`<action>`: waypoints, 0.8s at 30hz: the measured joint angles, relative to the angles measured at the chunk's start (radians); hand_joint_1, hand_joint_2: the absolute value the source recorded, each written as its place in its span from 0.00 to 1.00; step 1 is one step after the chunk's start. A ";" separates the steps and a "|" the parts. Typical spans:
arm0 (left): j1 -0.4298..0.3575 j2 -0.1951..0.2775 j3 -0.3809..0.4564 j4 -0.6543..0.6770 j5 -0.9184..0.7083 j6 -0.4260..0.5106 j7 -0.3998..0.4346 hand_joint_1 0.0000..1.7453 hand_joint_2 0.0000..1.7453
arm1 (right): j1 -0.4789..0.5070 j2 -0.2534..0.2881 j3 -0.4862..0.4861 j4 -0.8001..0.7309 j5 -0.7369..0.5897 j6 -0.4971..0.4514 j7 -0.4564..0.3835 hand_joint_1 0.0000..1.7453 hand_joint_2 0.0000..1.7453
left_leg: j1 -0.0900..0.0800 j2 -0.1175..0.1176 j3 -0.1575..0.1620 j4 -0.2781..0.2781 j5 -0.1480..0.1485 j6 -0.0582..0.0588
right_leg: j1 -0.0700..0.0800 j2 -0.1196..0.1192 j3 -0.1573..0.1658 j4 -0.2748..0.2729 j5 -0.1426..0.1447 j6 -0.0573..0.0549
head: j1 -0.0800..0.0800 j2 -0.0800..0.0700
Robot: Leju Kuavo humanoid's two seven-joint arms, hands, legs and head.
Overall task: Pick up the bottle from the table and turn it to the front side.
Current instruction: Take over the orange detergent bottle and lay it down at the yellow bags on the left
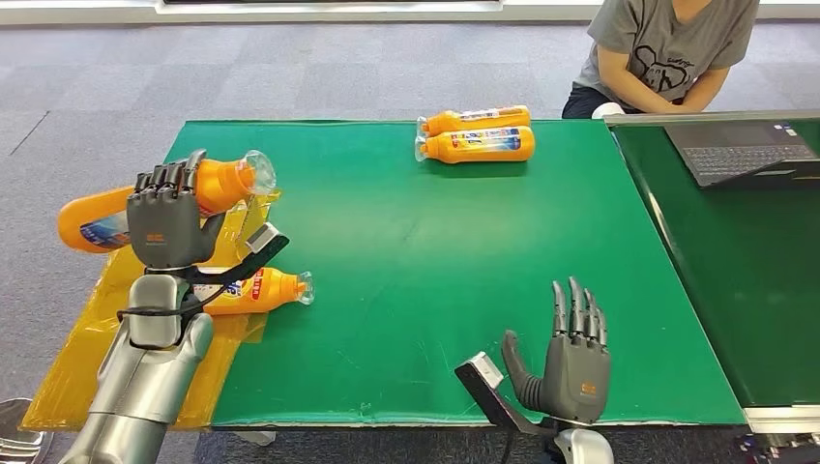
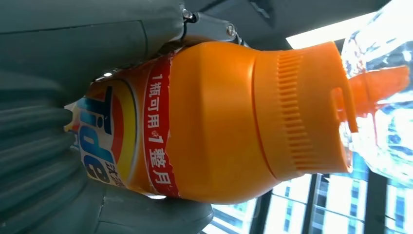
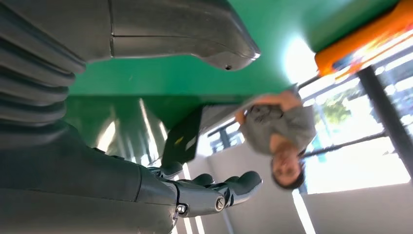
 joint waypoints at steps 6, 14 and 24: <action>0.079 0.004 0.101 -0.111 -0.004 -0.001 0.005 1.00 1.00 | 0.070 -0.014 -0.023 -0.153 0.043 -0.013 0.052 0.00 1.00 | -0.001 0.001 0.000 0.000 -0.001 0.000 | -0.001 0.000 0.000 0.000 0.000 0.001 | 0.000 0.000; 0.140 0.019 0.158 -0.175 -0.002 -0.005 -0.007 1.00 1.00 | 0.074 -0.021 -0.056 -0.190 0.036 -0.016 0.060 0.00 1.00 | -0.001 0.001 0.001 0.000 0.000 0.000 | 0.000 0.000 0.001 0.000 0.001 0.000 | 0.000 0.000; 0.183 0.028 0.160 -0.178 0.021 -0.125 -0.088 1.00 1.00 | 0.077 -0.027 -0.079 -0.191 0.034 -0.023 0.058 0.00 1.00 | -0.001 0.001 0.001 0.000 0.000 0.000 | -0.001 0.001 0.001 0.000 0.001 0.000 | 0.000 0.000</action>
